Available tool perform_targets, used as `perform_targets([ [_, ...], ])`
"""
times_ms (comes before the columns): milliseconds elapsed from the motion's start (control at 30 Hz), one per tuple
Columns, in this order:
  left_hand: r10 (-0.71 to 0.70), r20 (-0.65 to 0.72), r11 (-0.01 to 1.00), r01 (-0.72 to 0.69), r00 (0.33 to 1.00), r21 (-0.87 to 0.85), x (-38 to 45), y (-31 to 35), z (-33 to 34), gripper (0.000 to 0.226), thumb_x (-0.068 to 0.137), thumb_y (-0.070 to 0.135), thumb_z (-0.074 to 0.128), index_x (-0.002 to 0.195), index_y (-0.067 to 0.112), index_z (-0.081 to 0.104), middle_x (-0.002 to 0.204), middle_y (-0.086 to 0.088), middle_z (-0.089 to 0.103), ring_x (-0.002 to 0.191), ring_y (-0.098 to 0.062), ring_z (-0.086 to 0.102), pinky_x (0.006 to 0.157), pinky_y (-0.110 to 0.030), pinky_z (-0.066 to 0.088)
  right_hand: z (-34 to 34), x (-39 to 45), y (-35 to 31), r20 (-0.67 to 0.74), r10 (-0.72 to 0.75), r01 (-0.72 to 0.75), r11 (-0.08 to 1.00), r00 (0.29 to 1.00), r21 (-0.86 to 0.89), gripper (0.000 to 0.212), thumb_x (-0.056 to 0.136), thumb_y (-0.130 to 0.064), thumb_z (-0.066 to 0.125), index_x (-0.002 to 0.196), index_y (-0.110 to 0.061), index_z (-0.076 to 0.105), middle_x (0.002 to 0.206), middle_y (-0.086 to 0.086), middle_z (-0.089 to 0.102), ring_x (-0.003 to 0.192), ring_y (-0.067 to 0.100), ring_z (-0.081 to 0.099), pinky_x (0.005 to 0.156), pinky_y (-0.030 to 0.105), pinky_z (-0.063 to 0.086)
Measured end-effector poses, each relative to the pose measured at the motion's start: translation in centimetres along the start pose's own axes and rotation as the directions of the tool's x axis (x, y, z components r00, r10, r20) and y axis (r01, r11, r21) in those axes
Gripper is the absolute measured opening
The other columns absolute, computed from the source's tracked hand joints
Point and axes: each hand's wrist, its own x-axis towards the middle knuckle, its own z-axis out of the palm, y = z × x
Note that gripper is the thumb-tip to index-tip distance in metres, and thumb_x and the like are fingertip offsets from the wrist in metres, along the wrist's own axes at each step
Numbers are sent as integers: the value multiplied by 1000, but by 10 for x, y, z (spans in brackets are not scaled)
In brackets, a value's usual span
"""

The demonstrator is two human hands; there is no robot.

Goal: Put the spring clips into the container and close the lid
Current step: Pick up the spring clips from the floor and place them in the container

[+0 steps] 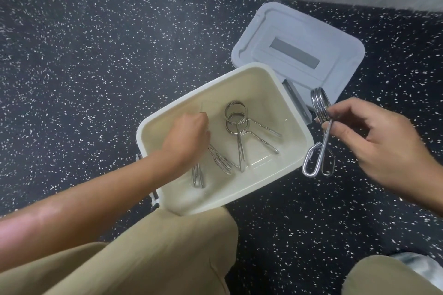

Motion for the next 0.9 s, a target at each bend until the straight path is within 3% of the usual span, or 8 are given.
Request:
perform_targets([
  [200, -15, 32, 999, 16, 999, -41, -2, -9, 1, 16, 93, 18, 56, 91, 3, 57, 82, -17, 66, 75, -39, 59, 61, -46, 54, -3, 0, -26, -9, -148, 147, 989, 989, -33, 18, 91, -16, 66, 104, -28, 65, 100, -23, 63, 92, -6, 59, 73, 0, 40],
  [333, -53, 65, 995, 58, 997, -85, -8, -12, -4, 19, 95, 26, 56, 98, 8, 58, 86, -11, 66, 78, -36, 59, 64, -45, 56, 2, 9, -45, 102, -295, 304, 948, 950, -90, 19, 91, -28, 58, 108, -24, 67, 100, -23, 61, 89, -2, 60, 77, 11, 45],
  [467, -9, 12, 994, 10, 1000, -106, -18, -15, -12, 20, 96, 29, 55, 104, 12, 60, 85, -6, 67, 80, -34, 64, 65, -43, 56, 10, 20, -62, 242, -400, 450, 868, 884, -211, 21, 93, -26, 56, 111, -20, 65, 99, -18, 58, 85, -13, 54, 76, 12, 46],
  [600, 74, -107, 994, -81, 992, -66, -31, -22, -24, 24, 96, 36, 54, 103, 15, 63, 80, -2, 72, 76, -31, 66, 64, -38, 54, 23, 30, -86, 377, -449, 570, 755, 810, -325, 21, 94, -27, 52, 109, -19, 65, 101, -8, 65, 79, 14, 63, 64, 37, 55],
  [800, 95, -169, 988, -113, 981, -105, -44, -28, -42, 35, 94, 50, 47, 100, 20, 62, 80, 1, 72, 77, -29, 67, 63, -40, 56, 67, 60, -90, 497, -395, 629, 583, 773, -514, 5, 89, -13, 62, 93, -15, 64, 83, 0, 59, 66, 26, 54, 46, 35, 41],
  [900, 99, -181, 986, -121, 978, -116, -47, -29, -46, 35, 94, 51, 44, 102, 22, 62, 82, 2, 74, 78, -29, 68, 64, -40, 56, 92, 76, -77, 527, -348, 629, 502, 775, -594, 15, 77, -3, 70, 86, -14, 65, 76, 3, 58, 60, 27, 54, 47, 29, 26],
])
